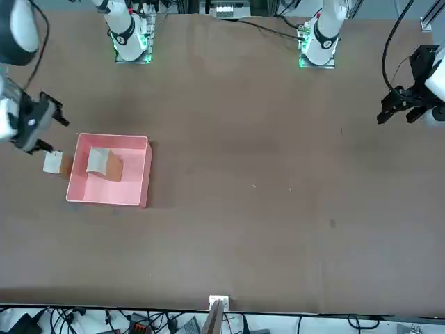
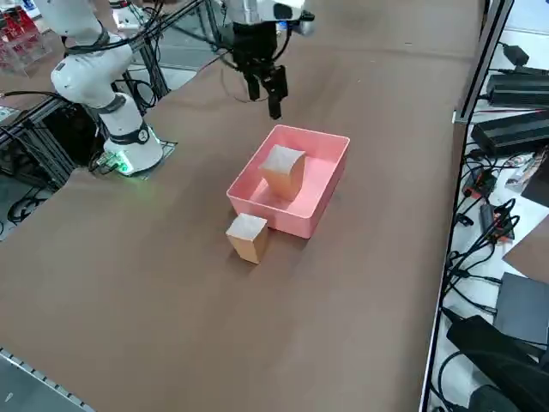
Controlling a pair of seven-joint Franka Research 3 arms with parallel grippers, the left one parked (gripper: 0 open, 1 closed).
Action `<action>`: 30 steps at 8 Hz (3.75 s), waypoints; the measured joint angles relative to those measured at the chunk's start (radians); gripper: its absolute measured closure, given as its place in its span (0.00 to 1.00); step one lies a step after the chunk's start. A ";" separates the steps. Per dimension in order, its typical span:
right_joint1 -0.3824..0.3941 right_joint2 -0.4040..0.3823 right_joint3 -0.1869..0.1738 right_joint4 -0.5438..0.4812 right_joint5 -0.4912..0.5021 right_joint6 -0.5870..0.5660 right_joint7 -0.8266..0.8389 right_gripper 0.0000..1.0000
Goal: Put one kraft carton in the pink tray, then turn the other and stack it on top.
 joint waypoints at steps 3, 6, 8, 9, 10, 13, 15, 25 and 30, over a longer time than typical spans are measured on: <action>-0.068 0.030 -0.005 0.023 0.000 0.001 0.333 0.00; -0.103 0.122 -0.006 0.031 0.000 0.074 0.641 0.00; -0.106 0.186 -0.005 0.034 0.000 0.118 0.761 0.02; -0.111 0.213 -0.005 0.034 0.000 0.140 0.783 0.04; -0.121 0.238 -0.006 0.033 0.000 0.163 0.788 0.07; -0.140 0.283 -0.007 0.011 0.000 0.231 0.808 0.25; -0.144 0.286 -0.007 -0.062 0.000 0.339 0.814 0.24; -0.176 0.286 -0.007 -0.183 0.000 0.459 0.811 0.33; -0.176 0.300 -0.006 -0.195 0.000 0.472 0.811 0.47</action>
